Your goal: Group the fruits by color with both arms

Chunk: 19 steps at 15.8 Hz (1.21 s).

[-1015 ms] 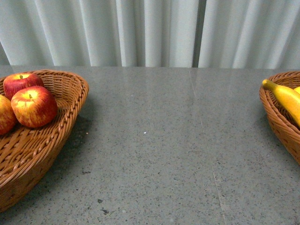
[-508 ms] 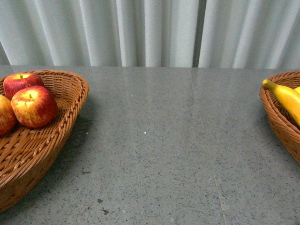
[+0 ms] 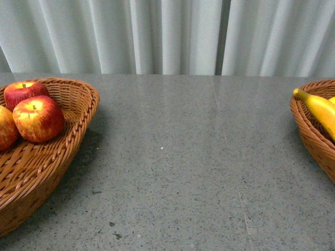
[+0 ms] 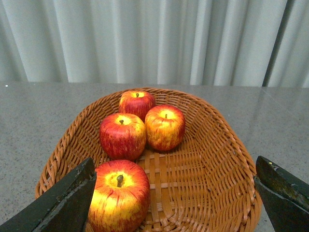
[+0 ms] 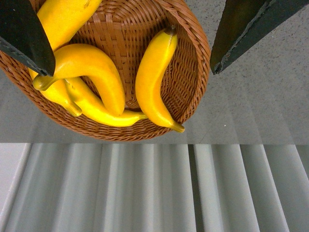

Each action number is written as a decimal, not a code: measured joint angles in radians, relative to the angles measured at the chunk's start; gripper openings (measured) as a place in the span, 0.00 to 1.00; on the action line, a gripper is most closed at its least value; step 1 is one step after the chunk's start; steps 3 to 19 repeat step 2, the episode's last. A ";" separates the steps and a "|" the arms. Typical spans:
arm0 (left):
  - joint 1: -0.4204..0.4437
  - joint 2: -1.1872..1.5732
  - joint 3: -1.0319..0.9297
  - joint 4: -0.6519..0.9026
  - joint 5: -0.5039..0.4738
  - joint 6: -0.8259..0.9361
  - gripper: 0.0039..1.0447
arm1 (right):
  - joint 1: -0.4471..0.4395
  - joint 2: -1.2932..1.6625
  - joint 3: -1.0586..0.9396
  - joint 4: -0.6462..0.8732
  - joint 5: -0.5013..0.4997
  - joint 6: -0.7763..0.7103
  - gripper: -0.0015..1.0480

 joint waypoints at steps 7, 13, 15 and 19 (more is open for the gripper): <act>0.000 0.000 0.000 0.000 0.000 0.000 0.94 | 0.000 0.000 0.000 0.000 0.000 0.000 0.94; 0.000 0.000 0.000 0.000 0.000 0.000 0.94 | 0.000 0.000 0.000 0.000 0.000 0.000 0.94; 0.000 0.000 0.000 0.000 0.000 0.000 0.94 | 0.000 0.000 0.000 0.000 0.000 0.000 0.94; 0.000 0.000 0.000 0.000 0.000 0.000 0.94 | 0.000 0.000 0.000 0.000 0.000 0.000 0.94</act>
